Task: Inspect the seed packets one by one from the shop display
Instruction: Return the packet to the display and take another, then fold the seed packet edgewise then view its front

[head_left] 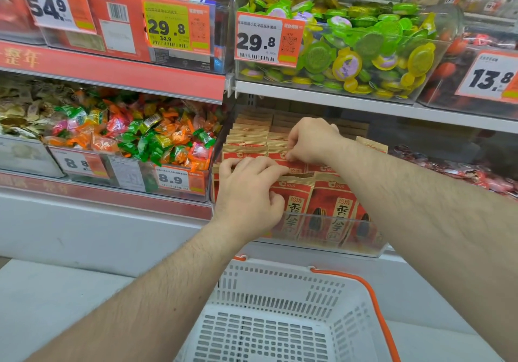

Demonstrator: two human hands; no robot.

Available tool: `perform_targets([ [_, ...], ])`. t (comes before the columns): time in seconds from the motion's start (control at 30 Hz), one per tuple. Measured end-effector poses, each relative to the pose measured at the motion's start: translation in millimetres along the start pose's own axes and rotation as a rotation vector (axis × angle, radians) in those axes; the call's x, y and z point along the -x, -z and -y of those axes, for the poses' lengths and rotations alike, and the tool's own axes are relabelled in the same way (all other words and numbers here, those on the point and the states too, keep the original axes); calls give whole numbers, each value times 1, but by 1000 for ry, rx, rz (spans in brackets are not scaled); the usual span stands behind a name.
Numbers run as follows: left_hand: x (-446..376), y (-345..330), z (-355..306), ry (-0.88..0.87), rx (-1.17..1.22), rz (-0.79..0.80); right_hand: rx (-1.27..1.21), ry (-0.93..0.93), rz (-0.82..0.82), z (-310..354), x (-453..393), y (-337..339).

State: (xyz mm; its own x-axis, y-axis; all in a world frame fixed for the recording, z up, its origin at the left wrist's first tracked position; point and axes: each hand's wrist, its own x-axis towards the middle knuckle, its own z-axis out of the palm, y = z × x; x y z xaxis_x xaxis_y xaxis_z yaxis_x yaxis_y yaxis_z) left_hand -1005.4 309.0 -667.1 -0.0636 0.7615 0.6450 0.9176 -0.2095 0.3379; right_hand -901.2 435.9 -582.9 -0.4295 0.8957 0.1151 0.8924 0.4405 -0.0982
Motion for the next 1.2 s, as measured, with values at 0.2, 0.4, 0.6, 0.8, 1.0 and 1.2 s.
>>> perform_targets([
  [0.2, 0, 0, 0, 4, 22, -25, 4, -39, 24, 6, -2, -1],
  [0.4, 1, 2, 2, 28, 32, 7, -136, 13, -103, 7, 12, 13],
  [0.6, 0, 1, 1, 30, 42, -3, -110, 87, 246, 5, 42, 24],
  [0.8, 0, 2, 0, 48, 23, -5, -53, 47, -35, -3, 46, 12],
  [1.0, 0, 2, -2, 38, 30, 33, -533, -117, -471, -15, 52, 15],
  [1.2, 2, 9, -11, -13, 77, -56, -1141, -355, -750, -17, 68, 19],
])
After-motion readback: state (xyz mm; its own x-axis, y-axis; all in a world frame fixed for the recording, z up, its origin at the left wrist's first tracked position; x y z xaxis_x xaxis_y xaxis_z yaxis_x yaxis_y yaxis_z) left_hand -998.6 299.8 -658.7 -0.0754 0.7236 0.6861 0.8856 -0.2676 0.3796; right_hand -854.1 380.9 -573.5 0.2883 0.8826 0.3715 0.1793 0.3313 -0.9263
